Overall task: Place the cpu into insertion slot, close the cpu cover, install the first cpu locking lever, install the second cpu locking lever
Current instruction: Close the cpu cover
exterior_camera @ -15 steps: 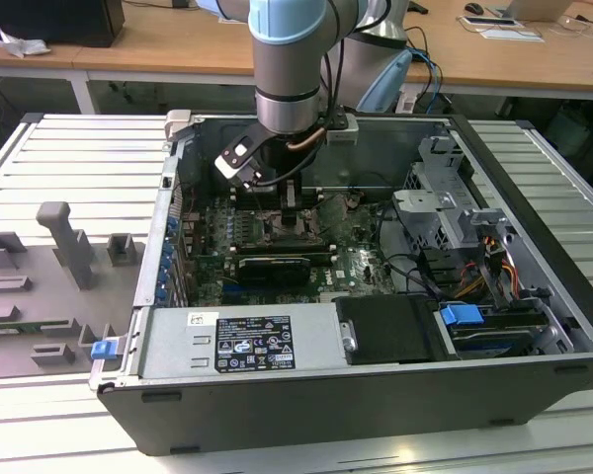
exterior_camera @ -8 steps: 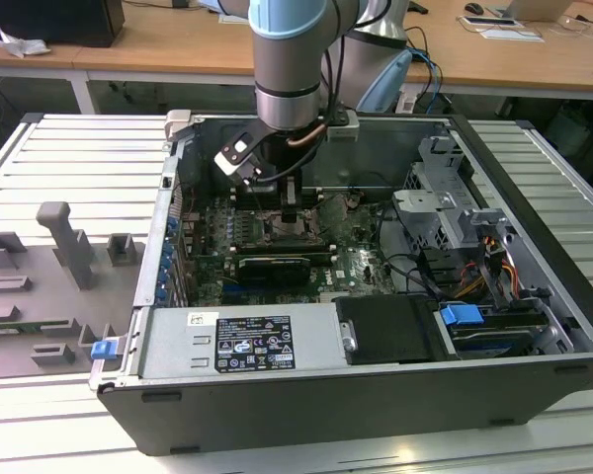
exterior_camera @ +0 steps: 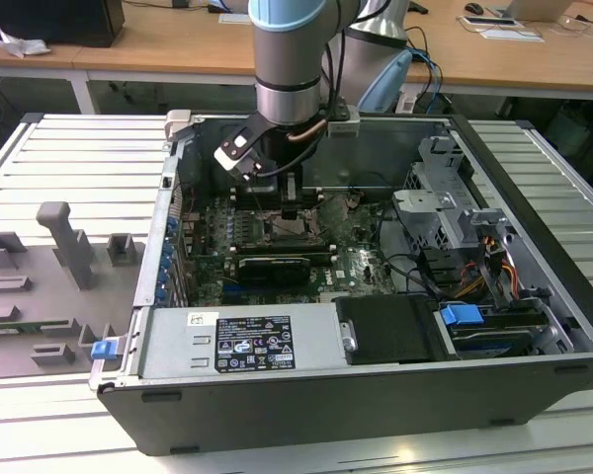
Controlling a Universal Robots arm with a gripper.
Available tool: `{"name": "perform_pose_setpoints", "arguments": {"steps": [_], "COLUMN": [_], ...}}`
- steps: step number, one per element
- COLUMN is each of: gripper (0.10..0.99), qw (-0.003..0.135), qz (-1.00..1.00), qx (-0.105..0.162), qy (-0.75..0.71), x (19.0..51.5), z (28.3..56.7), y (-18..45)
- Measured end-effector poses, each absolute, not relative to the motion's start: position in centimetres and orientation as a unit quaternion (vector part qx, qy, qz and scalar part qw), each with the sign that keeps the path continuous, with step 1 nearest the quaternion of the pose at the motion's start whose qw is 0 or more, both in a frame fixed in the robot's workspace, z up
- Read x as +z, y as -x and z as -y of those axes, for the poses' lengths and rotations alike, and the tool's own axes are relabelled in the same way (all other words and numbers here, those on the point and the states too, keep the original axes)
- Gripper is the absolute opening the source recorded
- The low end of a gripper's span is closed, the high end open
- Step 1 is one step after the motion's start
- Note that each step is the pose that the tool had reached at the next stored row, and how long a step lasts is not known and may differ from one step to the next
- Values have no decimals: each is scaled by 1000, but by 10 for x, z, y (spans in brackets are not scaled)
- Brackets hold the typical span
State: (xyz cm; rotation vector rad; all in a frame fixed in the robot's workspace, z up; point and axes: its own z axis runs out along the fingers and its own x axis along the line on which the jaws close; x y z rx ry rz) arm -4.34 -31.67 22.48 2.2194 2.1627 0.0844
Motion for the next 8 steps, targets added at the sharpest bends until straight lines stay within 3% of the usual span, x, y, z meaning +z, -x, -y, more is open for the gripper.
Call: {"name": "perform_pose_setpoints", "arguments": {"steps": [8], "gripper": [106], "qw": [24], "qz": [-697], "qx": [24], "qy": [-716], "x": [238], "z": [317], "y": [43]}}
